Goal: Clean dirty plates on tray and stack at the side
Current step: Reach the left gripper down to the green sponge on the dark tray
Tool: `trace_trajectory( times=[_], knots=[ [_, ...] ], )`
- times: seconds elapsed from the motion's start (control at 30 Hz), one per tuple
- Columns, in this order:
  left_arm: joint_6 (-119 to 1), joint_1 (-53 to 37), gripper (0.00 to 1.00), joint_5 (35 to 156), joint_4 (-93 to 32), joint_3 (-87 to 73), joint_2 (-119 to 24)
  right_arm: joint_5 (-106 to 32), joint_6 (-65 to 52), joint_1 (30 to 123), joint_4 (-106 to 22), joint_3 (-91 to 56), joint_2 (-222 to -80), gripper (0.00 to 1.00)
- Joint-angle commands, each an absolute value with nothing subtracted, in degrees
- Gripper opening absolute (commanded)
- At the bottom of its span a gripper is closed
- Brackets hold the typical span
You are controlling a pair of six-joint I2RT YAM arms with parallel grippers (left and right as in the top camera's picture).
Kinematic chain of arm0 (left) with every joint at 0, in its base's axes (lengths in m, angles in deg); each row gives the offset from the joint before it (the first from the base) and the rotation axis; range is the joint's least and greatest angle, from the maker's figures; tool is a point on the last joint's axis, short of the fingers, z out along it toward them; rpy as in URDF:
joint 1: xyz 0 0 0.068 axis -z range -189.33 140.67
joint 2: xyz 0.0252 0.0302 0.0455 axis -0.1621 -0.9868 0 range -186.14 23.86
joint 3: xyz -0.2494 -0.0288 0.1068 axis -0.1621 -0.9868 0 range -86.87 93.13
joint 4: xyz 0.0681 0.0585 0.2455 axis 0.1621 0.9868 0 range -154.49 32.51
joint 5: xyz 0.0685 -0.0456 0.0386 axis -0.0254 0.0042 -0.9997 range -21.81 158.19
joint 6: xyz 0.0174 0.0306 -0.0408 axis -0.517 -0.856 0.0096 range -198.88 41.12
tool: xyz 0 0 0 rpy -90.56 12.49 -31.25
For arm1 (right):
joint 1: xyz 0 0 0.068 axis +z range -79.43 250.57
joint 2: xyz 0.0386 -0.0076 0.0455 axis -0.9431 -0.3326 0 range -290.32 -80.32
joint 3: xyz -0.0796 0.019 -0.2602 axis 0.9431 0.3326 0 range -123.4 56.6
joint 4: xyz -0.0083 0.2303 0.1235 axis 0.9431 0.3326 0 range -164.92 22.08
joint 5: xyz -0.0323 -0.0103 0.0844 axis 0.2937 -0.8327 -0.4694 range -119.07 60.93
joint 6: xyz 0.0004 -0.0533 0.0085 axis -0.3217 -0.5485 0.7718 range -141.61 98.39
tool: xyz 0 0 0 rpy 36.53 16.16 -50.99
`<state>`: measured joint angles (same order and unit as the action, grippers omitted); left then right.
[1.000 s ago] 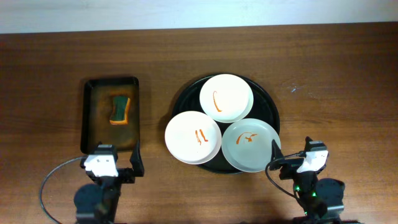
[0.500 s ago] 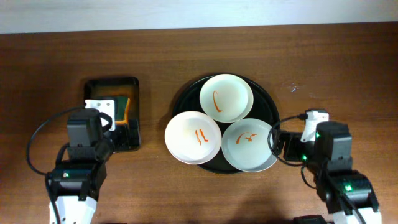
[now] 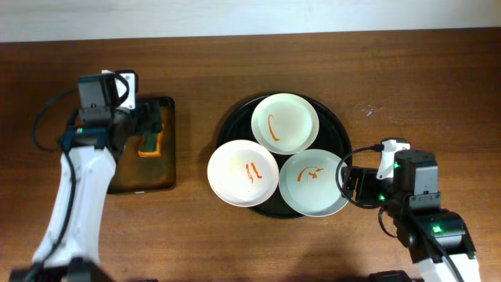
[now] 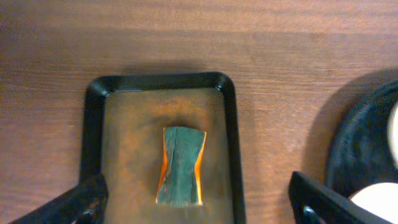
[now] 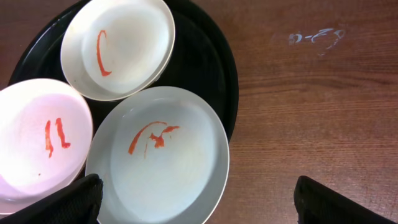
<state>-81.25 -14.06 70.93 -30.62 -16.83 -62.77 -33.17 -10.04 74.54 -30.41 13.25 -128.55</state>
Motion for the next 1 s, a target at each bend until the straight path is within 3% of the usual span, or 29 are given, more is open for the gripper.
trace_trajectory(
  times=[0.0, 0.1, 0.37, 0.57, 0.87, 0.97],
  knots=[
    [-82.23, -15.26, 0.84, 70.93, -31.93, -15.83, -70.25, -32.88, -10.57, 74.69, -30.52, 12.25, -128.44, 0.99],
    [-82.21, -15.24, 0.77, 70.96, -32.13, -15.85, -75.34, -32.88, -10.57, 74.69, -30.52, 12.25, -128.44, 0.99],
    [-82.21, -15.24, 0.72, 70.74, -33.46, -15.85, -84.91, -32.90, -10.57, 74.69, -30.52, 12.25, -128.44, 0.99],
    [-82.21, -15.24, 0.56, 70.30, -35.45, -15.85, -85.87, -32.90, -10.57, 74.69, -30.52, 12.25, -128.44, 0.99],
    [-82.21, -15.24, 0.52, 69.19, -35.43, -16.70, -86.44, -32.90, -10.57, 74.69, -30.54, 12.25, -128.44, 0.99],
    [-82.19, -15.24, 0.46, 69.32, -35.28, -16.72, -87.38, -32.90, -10.57, 74.69, -30.52, 12.25, -128.44, 0.99]
  ],
)
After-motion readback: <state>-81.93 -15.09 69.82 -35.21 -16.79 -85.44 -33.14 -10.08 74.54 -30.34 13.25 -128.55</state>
